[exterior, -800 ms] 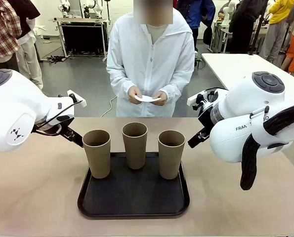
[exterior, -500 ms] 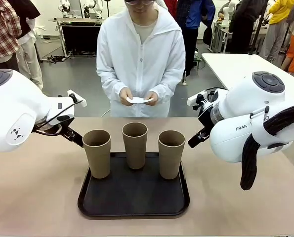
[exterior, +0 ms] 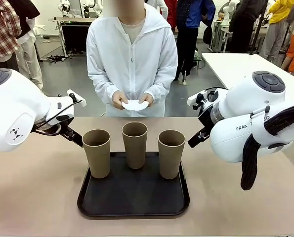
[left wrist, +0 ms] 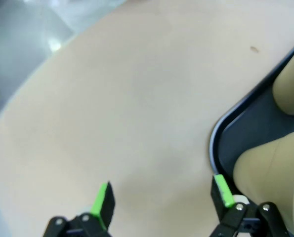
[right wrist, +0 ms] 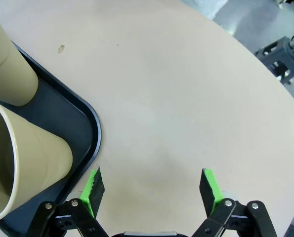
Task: Place coasters on the table and set cups on them.
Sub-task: Pick up one Reusable plastic cup and place it on a coaster set by the human.
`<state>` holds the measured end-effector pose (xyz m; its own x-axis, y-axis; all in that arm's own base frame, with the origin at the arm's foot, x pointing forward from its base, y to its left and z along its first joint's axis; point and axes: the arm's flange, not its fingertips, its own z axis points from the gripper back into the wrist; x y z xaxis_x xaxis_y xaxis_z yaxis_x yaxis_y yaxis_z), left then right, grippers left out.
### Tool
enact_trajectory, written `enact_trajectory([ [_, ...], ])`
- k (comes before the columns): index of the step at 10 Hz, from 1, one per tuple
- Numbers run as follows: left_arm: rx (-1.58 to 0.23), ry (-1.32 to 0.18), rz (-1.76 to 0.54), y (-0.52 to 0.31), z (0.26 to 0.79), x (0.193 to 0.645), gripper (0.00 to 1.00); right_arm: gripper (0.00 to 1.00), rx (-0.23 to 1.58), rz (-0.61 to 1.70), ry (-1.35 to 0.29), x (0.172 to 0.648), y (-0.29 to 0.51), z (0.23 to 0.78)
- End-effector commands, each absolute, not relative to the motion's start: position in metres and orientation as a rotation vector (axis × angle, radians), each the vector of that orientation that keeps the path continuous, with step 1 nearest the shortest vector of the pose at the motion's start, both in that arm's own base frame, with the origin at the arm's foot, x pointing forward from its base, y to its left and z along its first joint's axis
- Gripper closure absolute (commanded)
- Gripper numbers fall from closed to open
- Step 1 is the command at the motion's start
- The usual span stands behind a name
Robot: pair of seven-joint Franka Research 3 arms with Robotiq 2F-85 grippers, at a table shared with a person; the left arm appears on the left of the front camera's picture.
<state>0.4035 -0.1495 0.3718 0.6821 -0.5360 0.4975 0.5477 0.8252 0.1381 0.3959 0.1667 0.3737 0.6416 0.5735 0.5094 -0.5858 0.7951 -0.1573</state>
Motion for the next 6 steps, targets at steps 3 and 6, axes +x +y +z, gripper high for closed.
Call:
enact_trajectory([
  [3,-0.022,-0.551,-0.608,-0.1496,0.3718,0.4035,0.0,0.0,0.023,0.661,-0.573,0.3958,0.1667,0.3736],
  [6,-0.022,-0.551,-0.608,-0.1496,0.3718,0.4035,0.0,0.0,0.023,0.661,-0.573,0.3958,0.1667,0.3736],
])
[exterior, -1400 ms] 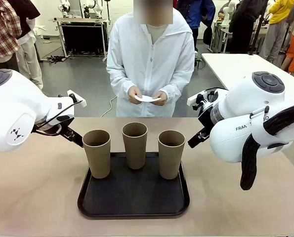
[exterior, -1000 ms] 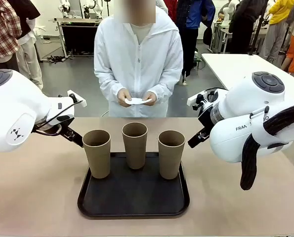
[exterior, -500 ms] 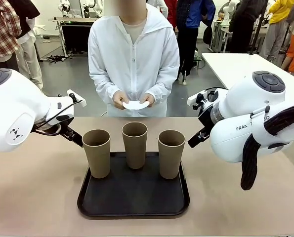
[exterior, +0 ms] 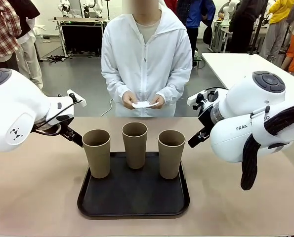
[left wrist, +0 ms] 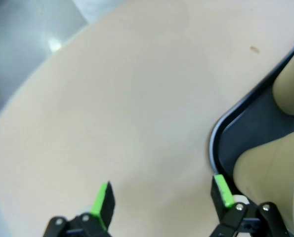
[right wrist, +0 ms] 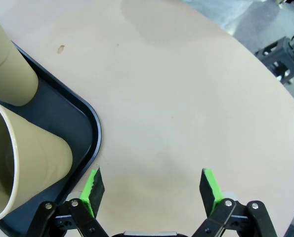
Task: Place coasters on the table and set cups on them.
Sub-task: Pick up one Reusable plastic cup and place it on a coaster set by the human.
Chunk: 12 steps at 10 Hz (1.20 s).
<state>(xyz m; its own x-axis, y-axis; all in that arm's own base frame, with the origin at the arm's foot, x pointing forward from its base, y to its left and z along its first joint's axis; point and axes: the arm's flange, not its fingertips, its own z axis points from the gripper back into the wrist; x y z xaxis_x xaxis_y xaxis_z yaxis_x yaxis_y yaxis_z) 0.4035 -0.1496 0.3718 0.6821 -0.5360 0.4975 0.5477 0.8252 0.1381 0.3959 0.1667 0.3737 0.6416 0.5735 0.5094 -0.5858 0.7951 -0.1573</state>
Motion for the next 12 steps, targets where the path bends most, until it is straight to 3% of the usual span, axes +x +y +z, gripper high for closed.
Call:
enact_trajectory([
  [1,-0.022,-0.551,-0.608,-0.15,0.372,0.404,0.0,0.0,0.023,0.661,-0.573,0.396,0.167,0.374],
  [4,0.187,-0.675,-0.582,-0.097,0.464,0.377,0.0,0.0,-0.004,0.602,-0.572,0.37,0.145,0.463],
  [6,-0.008,-0.606,-0.574,-0.078,0.506,0.32,0.0,0.0,0.031,0.599,-0.465,0.304,0.136,0.504],
  [9,-0.186,-0.41,-0.564,-0.063,0.492,0.254,0.0,0.0,-0.014,0.581,-0.301,0.211,0.116,0.493],
  [10,-0.128,-0.388,-0.523,-0.058,0.48,0.243,0.0,0.0,-0.017,0.59,-0.297,0.2,0.111,0.479],
  [11,0.03,-0.437,-0.5,-0.053,0.475,0.251,0.0,0.0,-0.146,0.575,-0.34,0.219,0.105,0.463],
  [12,-0.17,-0.409,-0.581,-0.079,0.536,0.288,0.0,0.0,-0.037,0.594,-0.303,0.238,0.123,0.537],
])
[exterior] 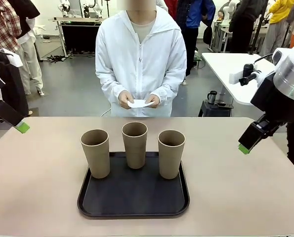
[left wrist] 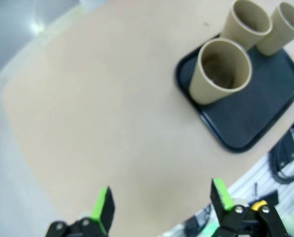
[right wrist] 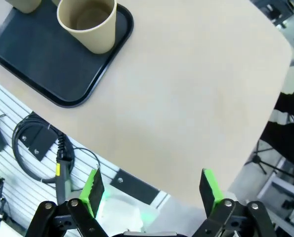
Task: Place coasters on the table and set cups on them.
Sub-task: Pick up one Reusable plastic cup and place it on a coaster set by the human.
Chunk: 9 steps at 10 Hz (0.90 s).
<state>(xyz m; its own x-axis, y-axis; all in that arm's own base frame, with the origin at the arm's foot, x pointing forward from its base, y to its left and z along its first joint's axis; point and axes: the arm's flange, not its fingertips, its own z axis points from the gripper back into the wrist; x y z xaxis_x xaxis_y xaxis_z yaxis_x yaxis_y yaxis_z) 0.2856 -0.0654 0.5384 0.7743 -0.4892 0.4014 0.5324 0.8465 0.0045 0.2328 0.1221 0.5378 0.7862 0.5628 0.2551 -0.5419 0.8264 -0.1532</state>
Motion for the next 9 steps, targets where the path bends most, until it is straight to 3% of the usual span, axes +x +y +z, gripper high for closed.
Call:
enact_trajectory([
  [1,-0.17,-0.409,-0.581,-0.079,0.536,0.288,0.0,0.0,-0.069,0.597,-0.3,0.232,0.122,0.538],
  [2,-0.112,-0.403,-0.554,-0.065,0.538,0.286,0.0,0.0,0.231,0.473,-0.34,0.262,0.094,0.514],
  [3,-0.366,-0.466,-0.483,-0.043,0.532,0.291,0.0,0.0,0.552,0.32,-0.372,0.283,0.055,0.501],
  [5,-0.886,-0.532,-0.32,0.018,0.528,0.309,0.0,0.0,0.997,0.083,-0.334,0.314,-0.021,0.469],
  [7,-1.211,-0.494,-0.189,0.075,0.506,0.328,0.0,0.0,1.214,-0.019,-0.264,0.324,-0.071,0.437],
  [9,-1.291,-0.447,-0.037,0.089,0.477,0.341,0.0,0.0,1.288,-0.041,-0.224,0.311,-0.102,0.422],
])
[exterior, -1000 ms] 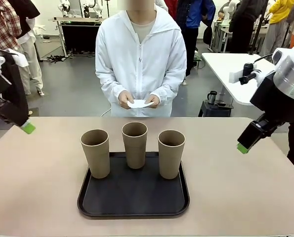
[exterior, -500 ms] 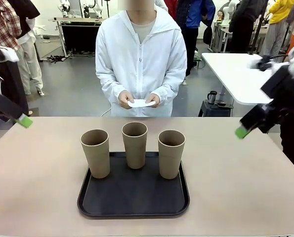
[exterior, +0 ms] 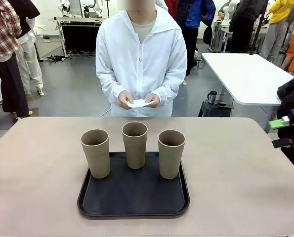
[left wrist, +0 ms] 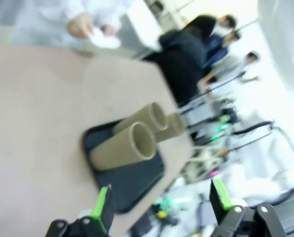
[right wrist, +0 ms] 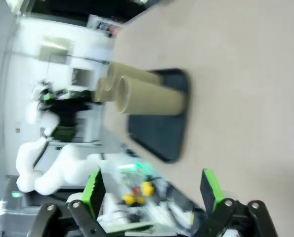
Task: Place coasters on the table and set cups on them.
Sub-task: Pick up one Reusable plastic cup and place it on a coaster set by the human.
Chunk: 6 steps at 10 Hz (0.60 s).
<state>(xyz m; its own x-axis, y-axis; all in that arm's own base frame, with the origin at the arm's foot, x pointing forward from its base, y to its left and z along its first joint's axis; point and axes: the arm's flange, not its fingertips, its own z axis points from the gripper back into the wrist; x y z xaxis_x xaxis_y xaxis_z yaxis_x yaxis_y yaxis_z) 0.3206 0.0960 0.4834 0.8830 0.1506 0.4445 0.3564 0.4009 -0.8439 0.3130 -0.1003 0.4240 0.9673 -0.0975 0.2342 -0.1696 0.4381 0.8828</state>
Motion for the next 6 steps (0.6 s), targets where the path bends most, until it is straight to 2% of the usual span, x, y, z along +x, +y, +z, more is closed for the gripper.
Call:
enact_trajectory([
  [1,-1.306,-0.438,-0.008,0.091,0.468,0.338,0.0,0.0,1.306,-0.046,-0.238,0.301,-0.115,0.423],
  [6,-1.296,-0.415,0.096,0.083,0.47,0.323,0.0,0.0,1.317,-0.074,-0.281,0.271,-0.146,0.431],
])
